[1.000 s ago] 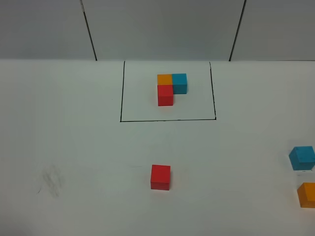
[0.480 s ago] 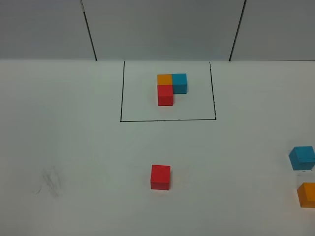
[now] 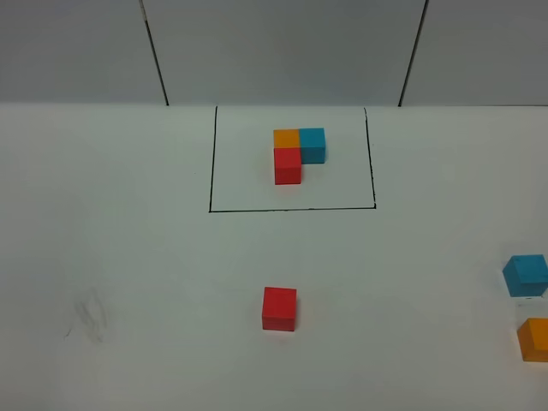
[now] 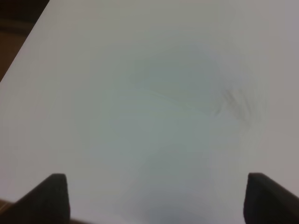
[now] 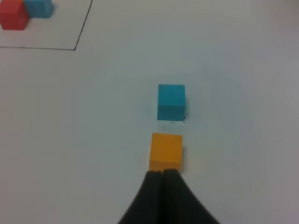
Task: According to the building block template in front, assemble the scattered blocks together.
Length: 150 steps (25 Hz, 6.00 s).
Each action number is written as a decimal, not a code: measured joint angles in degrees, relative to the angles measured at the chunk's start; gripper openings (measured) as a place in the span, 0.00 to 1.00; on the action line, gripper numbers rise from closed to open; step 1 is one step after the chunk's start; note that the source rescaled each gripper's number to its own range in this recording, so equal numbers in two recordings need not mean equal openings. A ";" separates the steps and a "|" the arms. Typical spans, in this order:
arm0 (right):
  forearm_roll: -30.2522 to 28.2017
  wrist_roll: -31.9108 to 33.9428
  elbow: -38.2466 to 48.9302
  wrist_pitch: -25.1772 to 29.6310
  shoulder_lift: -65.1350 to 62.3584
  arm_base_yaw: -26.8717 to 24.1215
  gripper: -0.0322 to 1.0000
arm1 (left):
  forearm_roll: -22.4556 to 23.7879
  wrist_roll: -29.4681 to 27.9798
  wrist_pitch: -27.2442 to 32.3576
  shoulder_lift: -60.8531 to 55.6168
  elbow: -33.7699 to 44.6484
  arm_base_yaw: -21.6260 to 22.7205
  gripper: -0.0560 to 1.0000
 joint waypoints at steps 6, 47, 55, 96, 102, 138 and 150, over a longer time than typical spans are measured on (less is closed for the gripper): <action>0.00 0.00 0.00 0.00 0.00 0.00 0.03 | -0.57 -0.77 -2.84 -0.96 1.53 0.00 0.83; 0.47 1.42 0.00 0.00 0.60 0.00 0.05 | -0.86 -0.77 -3.03 -0.95 1.53 -0.29 0.83; 1.29 4.08 -3.88 -5.20 15.67 0.00 0.32 | -0.86 -0.77 -3.11 -0.95 1.53 -0.29 0.83; -3.51 0.99 -8.17 -26.43 83.19 -6.47 0.94 | -0.86 -0.77 -3.16 -0.95 1.53 -0.29 0.83; -1.02 -1.13 -7.52 -28.85 84.62 -4.60 0.93 | -0.92 -0.77 -3.16 -0.95 1.53 -0.29 0.83; 4.77 -1.42 -7.46 -29.30 82.07 -4.35 0.48 | -0.92 -0.77 -3.18 -0.95 1.53 -0.29 0.83; 16.59 3.40 -16.73 -23.75 74.55 11.72 0.48 | -0.92 -0.77 -3.18 -0.95 1.53 -0.29 0.83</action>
